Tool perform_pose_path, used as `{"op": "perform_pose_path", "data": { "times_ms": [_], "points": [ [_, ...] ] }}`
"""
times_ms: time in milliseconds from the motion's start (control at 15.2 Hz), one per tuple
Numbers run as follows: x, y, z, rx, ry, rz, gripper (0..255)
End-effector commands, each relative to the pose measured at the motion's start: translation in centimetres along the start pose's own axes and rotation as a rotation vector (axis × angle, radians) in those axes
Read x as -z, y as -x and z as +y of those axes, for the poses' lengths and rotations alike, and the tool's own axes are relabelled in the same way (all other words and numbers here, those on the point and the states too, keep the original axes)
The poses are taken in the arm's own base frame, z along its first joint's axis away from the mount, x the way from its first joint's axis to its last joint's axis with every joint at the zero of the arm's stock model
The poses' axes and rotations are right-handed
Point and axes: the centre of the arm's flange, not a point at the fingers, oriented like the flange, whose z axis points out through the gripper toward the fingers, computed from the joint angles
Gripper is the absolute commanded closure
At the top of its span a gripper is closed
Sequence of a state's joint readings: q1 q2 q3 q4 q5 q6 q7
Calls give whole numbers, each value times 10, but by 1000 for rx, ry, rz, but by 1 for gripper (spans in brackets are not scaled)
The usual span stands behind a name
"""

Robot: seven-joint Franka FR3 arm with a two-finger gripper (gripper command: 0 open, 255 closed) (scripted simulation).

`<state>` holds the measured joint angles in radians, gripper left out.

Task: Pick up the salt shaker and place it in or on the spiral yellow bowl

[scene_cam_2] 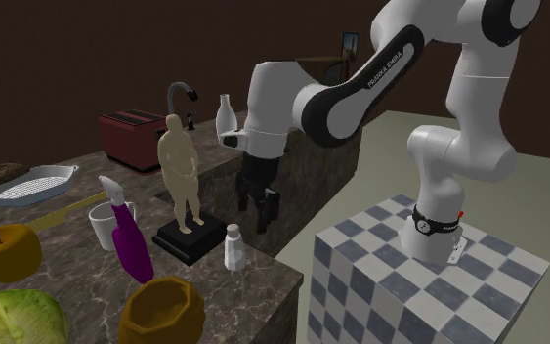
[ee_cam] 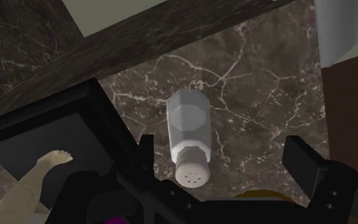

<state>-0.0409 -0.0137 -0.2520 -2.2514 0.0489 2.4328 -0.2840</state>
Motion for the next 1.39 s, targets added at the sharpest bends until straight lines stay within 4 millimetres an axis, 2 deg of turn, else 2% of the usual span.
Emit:
{"op": "perform_pose_path", "data": {
  "times_ms": [0,528,1056,1122,1320],
  "points": [
    [-18,-13,12,1,12,17,0],
    [-58,-14,13,1,12,17,0],
    [-58,-14,13,1,12,17,0],
    [-58,-14,13,1,12,17,255],
    [-58,-14,13,1,12,17,255]
  ]
}}
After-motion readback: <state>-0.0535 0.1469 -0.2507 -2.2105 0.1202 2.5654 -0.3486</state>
